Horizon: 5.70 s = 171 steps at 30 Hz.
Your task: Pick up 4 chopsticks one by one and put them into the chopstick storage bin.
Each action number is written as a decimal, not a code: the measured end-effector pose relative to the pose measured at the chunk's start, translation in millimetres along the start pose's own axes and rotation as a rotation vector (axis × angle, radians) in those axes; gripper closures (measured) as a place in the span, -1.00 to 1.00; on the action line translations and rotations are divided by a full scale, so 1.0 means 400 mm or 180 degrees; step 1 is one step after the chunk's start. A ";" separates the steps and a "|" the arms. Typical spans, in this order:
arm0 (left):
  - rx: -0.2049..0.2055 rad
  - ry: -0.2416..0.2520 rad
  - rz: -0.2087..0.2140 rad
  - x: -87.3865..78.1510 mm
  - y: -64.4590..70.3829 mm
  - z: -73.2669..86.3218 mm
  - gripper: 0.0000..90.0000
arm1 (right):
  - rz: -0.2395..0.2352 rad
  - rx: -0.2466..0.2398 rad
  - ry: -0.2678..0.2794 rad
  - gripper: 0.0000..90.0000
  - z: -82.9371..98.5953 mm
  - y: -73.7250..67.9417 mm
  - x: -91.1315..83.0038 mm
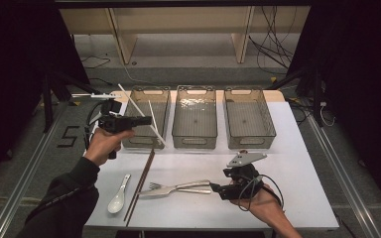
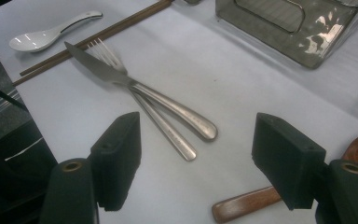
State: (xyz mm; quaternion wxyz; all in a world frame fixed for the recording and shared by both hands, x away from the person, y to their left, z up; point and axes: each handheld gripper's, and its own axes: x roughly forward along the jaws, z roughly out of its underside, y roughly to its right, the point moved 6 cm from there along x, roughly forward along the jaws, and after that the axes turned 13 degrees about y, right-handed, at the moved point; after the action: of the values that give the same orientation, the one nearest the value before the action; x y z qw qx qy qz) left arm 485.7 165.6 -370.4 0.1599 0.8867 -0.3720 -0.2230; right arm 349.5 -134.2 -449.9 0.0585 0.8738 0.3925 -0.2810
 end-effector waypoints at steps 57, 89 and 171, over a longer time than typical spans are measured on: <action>-0.0370 -0.0653 -0.0775 0.139 -0.225 0.043 0.84 | -0.0069 -0.0063 -0.0037 -0.28 0.003 -0.011 0.006; 0.0199 -0.0379 -0.0734 0.048 -0.110 0.011 -0.09 | -0.0070 -0.0063 -0.0074 -0.27 0.004 -0.013 0.012; 0.0595 -0.2042 -0.0902 0.005 -0.096 0.371 0.28 | -0.0024 -0.0069 0.0037 -0.32 -0.003 -0.010 0.007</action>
State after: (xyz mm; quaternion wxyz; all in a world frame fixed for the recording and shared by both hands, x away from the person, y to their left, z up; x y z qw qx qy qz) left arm 433.3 172.3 -514.3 -0.0792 0.8252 -0.2954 -0.4748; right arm 348.7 -129.5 -450.1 0.0646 0.8733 0.3992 -0.2718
